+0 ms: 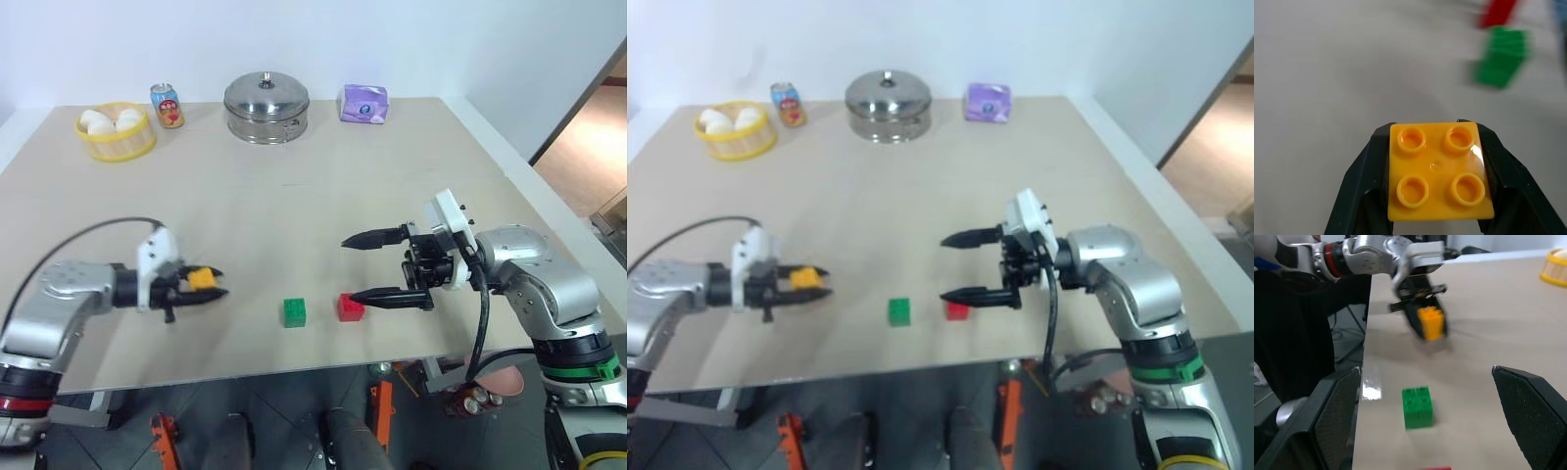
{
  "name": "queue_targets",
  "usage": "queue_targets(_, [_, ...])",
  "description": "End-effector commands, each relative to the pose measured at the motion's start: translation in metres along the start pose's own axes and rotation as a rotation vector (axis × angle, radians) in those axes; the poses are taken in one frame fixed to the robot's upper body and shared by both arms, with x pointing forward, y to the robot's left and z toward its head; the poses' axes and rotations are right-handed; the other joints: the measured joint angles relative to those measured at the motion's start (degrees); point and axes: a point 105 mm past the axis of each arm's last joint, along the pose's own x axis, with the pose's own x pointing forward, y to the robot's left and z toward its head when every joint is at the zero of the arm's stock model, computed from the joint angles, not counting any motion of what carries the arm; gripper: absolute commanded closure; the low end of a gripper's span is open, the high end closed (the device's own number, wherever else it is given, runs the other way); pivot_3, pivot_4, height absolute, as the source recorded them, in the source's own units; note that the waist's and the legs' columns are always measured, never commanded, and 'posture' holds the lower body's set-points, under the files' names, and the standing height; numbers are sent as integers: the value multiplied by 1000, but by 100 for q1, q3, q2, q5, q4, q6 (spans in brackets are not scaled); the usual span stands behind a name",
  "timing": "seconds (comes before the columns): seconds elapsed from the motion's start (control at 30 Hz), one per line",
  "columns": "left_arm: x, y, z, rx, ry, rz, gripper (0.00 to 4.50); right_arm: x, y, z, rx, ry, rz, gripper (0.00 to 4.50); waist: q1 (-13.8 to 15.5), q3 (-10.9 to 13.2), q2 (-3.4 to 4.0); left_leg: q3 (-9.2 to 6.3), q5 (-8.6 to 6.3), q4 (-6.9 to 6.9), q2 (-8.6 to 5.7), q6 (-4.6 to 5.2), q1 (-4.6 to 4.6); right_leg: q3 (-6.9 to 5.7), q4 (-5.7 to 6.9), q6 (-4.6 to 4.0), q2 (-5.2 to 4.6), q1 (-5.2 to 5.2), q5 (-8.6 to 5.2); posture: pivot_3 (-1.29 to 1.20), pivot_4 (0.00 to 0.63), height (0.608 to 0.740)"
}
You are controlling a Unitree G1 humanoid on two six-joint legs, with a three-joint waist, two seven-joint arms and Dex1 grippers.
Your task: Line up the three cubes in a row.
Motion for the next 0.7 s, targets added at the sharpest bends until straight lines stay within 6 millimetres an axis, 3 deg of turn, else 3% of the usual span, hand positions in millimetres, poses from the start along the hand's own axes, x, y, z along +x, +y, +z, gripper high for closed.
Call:
queue_targets(0.03, [9,-8,-1,54,19,-46,3112,-8,4,16,-70,-5,-7,0,6,0,0,-2,0,0,0,0,0,0,0,0,1,0,0,0,150,739])
queue_targets(0.43, [35,-15,-11,84,27,-122,3112,-11,7,18,-62,3,-53,0,33,-1,2,1,1,11,-3,1,-1,4,-1,0,-5,7,0,0,150,739])
queue_targets(0.7, [36,-14,-12,86,30,-129,3112,-12,9,18,-57,2,-66,0,46,-1,2,3,1,23,-13,2,-2,2,-2,3,-19,17,0,0,150,739])
